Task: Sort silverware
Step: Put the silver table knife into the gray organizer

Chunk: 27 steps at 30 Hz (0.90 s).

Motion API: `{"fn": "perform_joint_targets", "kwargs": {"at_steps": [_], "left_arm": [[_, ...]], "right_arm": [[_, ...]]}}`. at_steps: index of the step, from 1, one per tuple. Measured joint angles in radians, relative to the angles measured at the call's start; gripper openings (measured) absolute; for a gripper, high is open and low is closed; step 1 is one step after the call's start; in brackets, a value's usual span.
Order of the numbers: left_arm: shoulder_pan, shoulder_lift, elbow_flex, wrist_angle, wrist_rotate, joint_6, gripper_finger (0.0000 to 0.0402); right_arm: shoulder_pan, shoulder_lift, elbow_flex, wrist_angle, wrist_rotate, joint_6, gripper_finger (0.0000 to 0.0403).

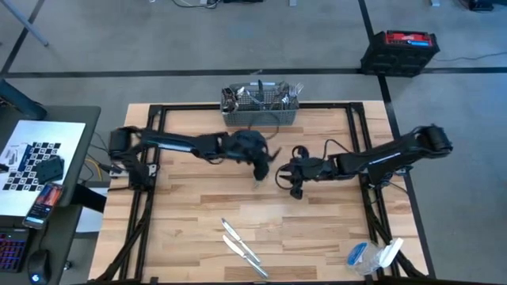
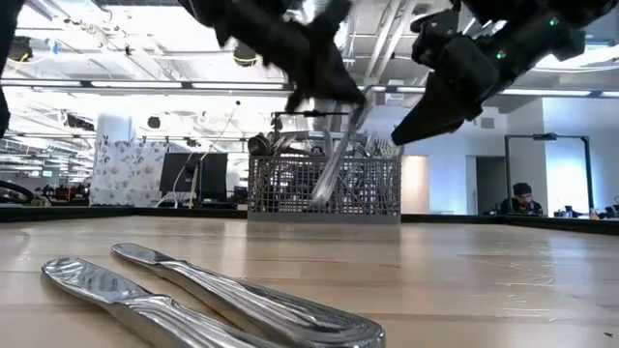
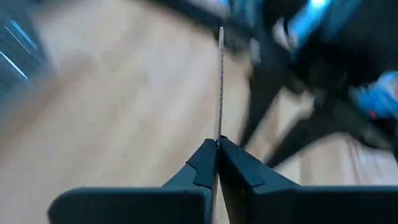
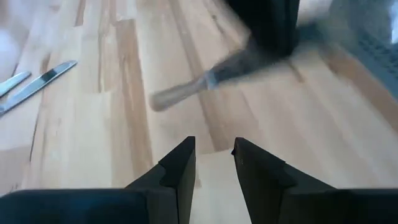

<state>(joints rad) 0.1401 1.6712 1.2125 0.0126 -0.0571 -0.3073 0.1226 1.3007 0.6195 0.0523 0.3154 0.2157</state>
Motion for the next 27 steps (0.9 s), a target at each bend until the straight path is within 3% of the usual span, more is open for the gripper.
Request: {"fn": "perform_joint_targets", "kwargs": {"at_steps": [4, 10, 18, 24, 27], "left_arm": [[0.083, -0.113, 0.002, 0.069, -0.105, 0.142, 0.0001], [0.265, -0.158, 0.002, 0.339, -0.08, 0.2, 0.0001], [0.43, -0.004, 0.004, 0.582, 0.003, 0.07, 0.0], [0.465, 0.124, 0.003, 0.578, -0.004, 0.042, 0.0], [0.47, 0.159, 0.031, 0.515, 0.035, 0.14, 0.0005]], "right_arm": [[0.0, -0.025, -0.001, -0.018, 0.037, 0.025, 0.0102], [0.001, -0.017, -0.001, -0.036, 0.05, 0.078, 0.0102], [0.001, -0.017, -0.002, -0.095, 0.08, 0.154, 0.0102], [0.002, -0.017, -0.002, -0.143, 0.08, 0.198, 0.0102], [0.002, -0.017, -0.002, -0.158, 0.08, 0.206, 0.0102]]}}
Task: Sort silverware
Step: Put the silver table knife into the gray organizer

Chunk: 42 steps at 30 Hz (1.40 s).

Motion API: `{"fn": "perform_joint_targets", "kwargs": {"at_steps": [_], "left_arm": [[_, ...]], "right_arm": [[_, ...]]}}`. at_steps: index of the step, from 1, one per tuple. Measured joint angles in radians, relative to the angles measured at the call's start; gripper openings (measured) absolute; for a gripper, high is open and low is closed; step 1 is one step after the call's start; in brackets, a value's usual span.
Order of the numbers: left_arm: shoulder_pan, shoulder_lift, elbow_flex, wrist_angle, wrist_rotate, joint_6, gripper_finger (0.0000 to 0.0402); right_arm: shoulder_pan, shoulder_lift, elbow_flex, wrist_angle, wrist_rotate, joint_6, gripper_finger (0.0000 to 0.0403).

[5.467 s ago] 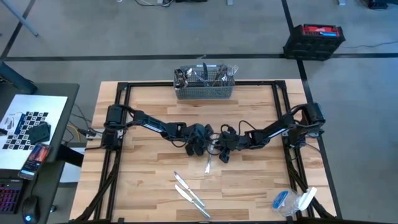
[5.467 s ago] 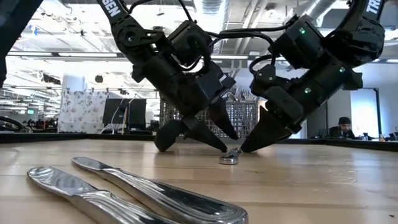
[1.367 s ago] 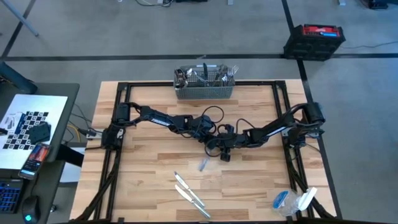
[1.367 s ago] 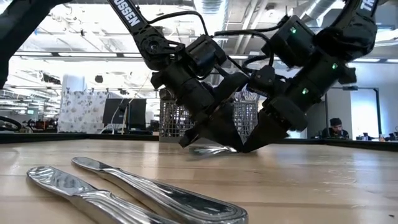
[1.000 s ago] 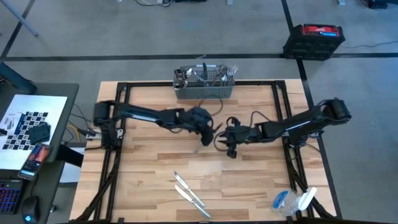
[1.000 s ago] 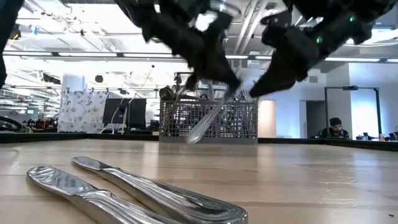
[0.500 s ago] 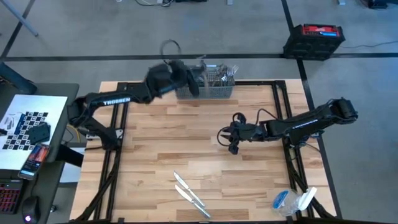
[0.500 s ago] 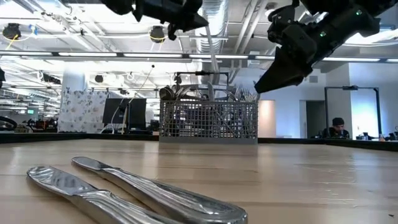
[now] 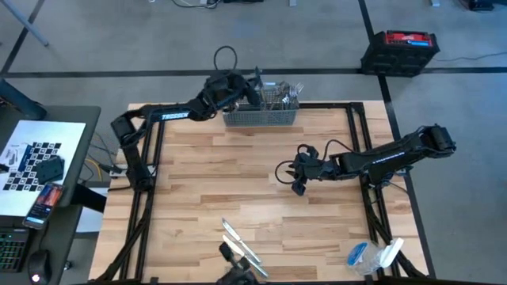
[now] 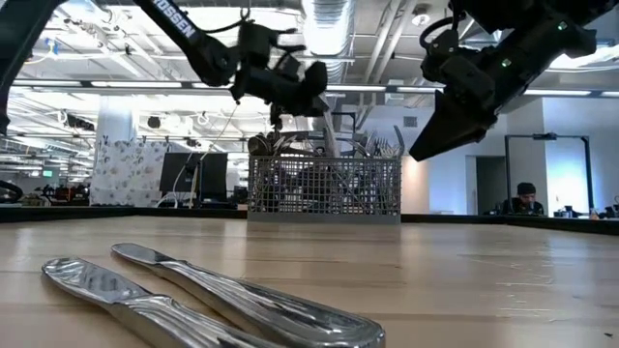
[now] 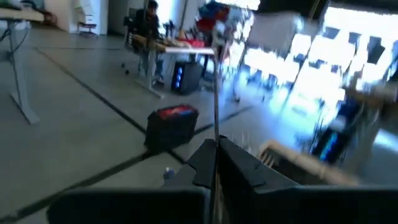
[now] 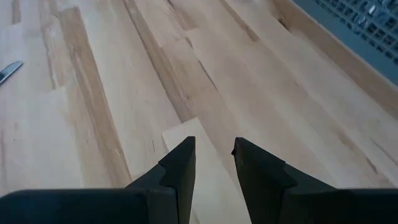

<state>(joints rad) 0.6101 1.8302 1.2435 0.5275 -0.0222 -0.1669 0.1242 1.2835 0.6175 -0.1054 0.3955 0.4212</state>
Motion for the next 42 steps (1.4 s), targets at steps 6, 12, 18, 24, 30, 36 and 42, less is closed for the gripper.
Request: {"fn": "perform_joint_targets", "kwargs": {"at_steps": [6, 12, 18, 24, 30, 36, 42], "left_arm": [[-0.002, -0.01, 0.139, -0.386, 0.02, 0.213, 0.007], [-0.09, -0.118, 0.389, -1.169, 0.021, 0.456, 0.0135], [-0.394, -0.205, 0.469, -1.668, 0.03, 0.367, 0.0145], [-0.752, -0.211, 0.365, -1.671, 0.006, 0.004, 0.0137], [-0.987, -0.206, 0.086, -1.365, -0.014, -0.309, 0.0136], [-1.077, -0.206, -0.114, -0.939, -0.087, -0.488, 0.0136], [-1.125, -0.133, -0.155, -0.809, -0.109, -0.556, 0.0136]], "right_arm": [[0.007, 0.0, 0.0, -0.011, -0.001, -0.003, 0.0102], [0.038, -0.001, 0.0, -0.048, -0.004, -0.008, 0.0102], [0.066, -0.001, 0.0, 0.0, -0.004, -0.072, 0.0102], [0.066, -0.001, 0.0, 0.146, -0.011, -0.198, 0.0102], [0.067, 0.032, 0.0, 0.268, -0.154, -0.306, 0.0102], [0.073, 0.156, 0.0, 0.311, -0.194, -0.285, 0.0102], [0.109, 0.281, -0.001, 0.322, -0.252, -0.207, 0.0102]]}}
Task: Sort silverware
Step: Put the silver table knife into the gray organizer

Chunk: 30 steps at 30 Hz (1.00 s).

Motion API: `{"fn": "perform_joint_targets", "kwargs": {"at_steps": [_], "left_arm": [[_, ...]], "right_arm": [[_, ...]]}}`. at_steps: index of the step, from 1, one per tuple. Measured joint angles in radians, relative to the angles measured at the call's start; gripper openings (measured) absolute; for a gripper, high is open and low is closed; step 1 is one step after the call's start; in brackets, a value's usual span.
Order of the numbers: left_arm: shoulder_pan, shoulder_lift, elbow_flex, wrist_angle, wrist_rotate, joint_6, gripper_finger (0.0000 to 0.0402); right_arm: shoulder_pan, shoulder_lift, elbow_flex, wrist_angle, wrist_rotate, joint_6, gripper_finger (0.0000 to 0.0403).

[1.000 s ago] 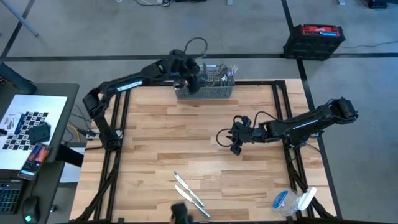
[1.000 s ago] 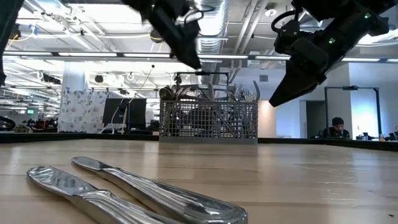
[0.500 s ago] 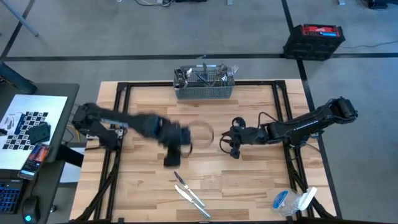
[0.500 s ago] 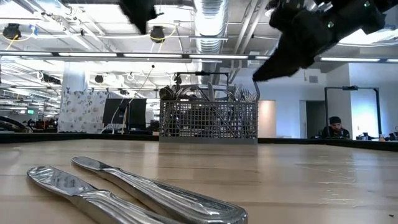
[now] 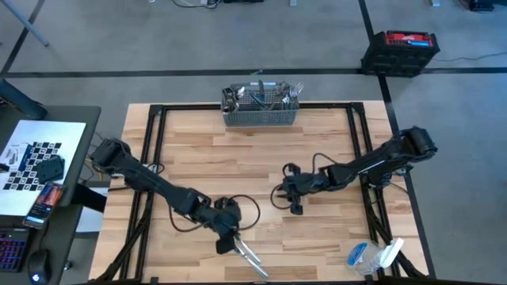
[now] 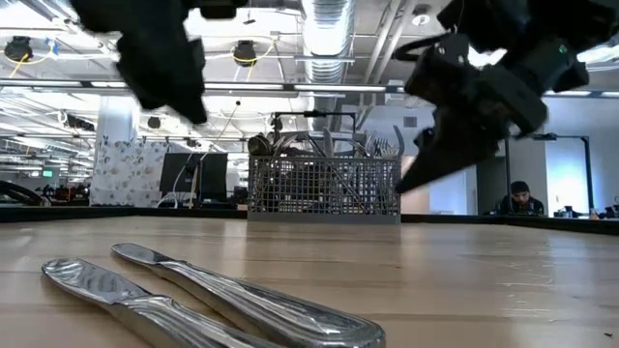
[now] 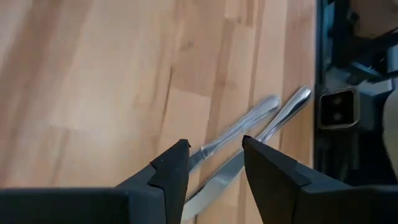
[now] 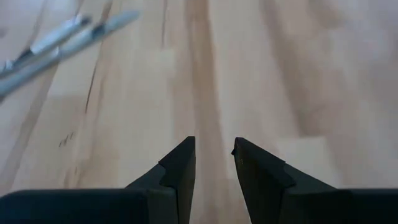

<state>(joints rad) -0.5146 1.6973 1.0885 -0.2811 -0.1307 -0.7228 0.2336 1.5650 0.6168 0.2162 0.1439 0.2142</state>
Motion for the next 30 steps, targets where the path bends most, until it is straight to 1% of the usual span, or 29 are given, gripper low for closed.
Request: {"fn": "perform_joint_targets", "kwargs": {"at_steps": [3, 6, 9, 11, 19, 23, 27, 30], "left_arm": [[-0.015, 0.071, 0.0, 0.074, 0.011, -0.014, 0.0136], [-0.017, 0.119, 0.0, 0.125, 0.015, -0.07, 0.0136], [-0.017, 0.147, 0.0, 0.122, 0.016, -0.116, 0.0136], [-0.023, 0.156, 0.0, 0.113, 0.017, -0.119, 0.0136], [-0.037, 0.189, 0.001, 0.111, 0.019, -0.086, 0.0136], [-0.032, 0.215, 0.004, 0.101, -0.014, -0.081, 0.0136], [-0.002, 0.245, 0.006, 0.111, -0.037, -0.031, 0.0136], [0.041, 0.249, 0.005, 0.122, -0.074, -0.001, 0.0136]], "right_arm": [[0.026, 0.039, 0.0, 0.004, -0.011, 0.028, 0.0102], [0.05, 0.061, 0.0, 0.002, -0.012, 0.062, 0.0102], [0.068, 0.061, 0.0, 0.003, -0.012, 0.074, 0.0102], [0.075, 0.059, 0.0, 0.003, -0.012, 0.074, 0.0102], [0.073, 0.057, 0.0, 0.004, -0.012, 0.075, 0.0102], [0.074, 0.057, 0.001, 0.004, -0.012, 0.074, 0.0102], [0.072, 0.057, 0.001, 0.001, -0.012, 0.069, 0.0102], [0.071, 0.057, 0.001, 0.001, -0.012, 0.067, 0.0102]]}}
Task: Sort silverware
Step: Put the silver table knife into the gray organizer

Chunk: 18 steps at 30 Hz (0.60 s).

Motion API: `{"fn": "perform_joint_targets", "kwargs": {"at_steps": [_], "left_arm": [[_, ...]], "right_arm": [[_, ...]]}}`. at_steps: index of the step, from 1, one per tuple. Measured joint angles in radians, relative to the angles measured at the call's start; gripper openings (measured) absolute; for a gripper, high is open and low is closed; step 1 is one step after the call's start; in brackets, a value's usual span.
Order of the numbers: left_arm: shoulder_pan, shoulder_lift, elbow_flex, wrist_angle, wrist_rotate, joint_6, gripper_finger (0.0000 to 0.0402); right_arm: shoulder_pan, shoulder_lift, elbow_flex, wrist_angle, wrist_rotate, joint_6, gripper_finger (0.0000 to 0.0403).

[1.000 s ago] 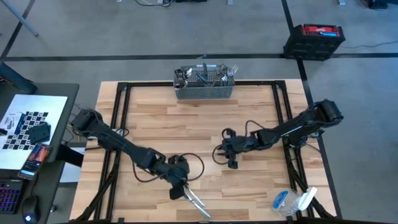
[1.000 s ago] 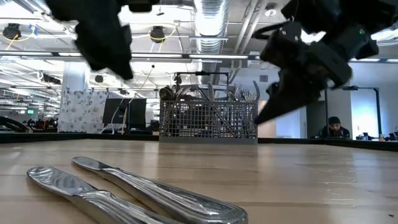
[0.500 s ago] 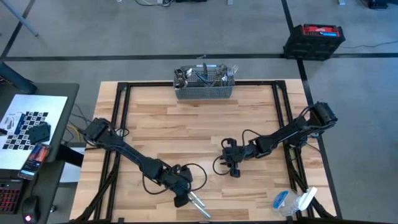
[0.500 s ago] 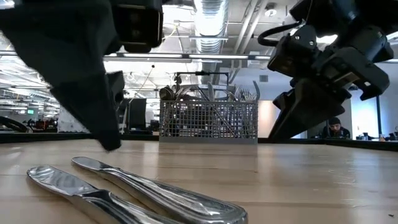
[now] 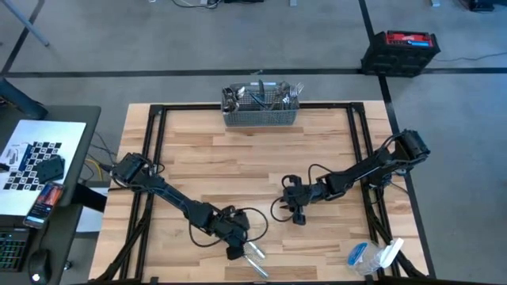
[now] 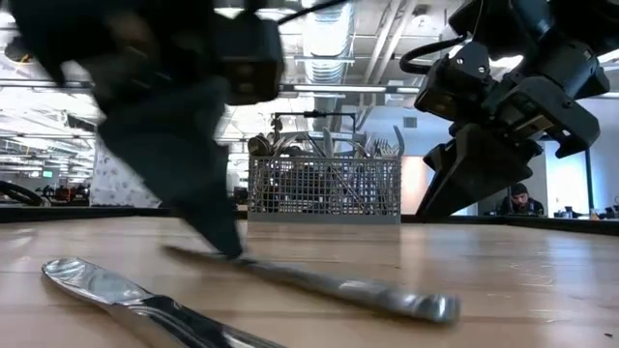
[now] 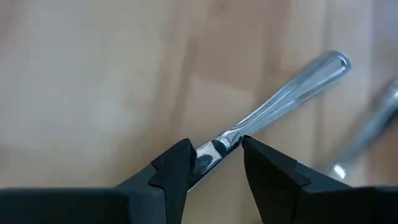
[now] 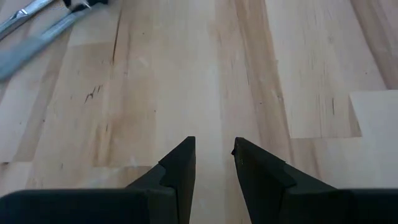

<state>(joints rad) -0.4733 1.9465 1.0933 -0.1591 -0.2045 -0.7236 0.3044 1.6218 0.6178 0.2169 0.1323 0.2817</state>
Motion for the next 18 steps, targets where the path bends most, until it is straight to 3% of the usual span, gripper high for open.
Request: {"fn": "perform_joint_targets", "kwargs": {"at_steps": [15, 18], "left_arm": [[0.31, 0.008, -0.007, 0.163, -0.036, 0.295, 0.0136], [0.35, -0.005, 0.019, 0.108, -0.03, 0.3, 0.0136]], "right_arm": [[-0.066, 0.0, 0.0, -0.086, 0.0, -0.028, 0.0102], [-0.086, 0.0, 0.0, -0.079, 0.0, -0.028, 0.0102]]}}
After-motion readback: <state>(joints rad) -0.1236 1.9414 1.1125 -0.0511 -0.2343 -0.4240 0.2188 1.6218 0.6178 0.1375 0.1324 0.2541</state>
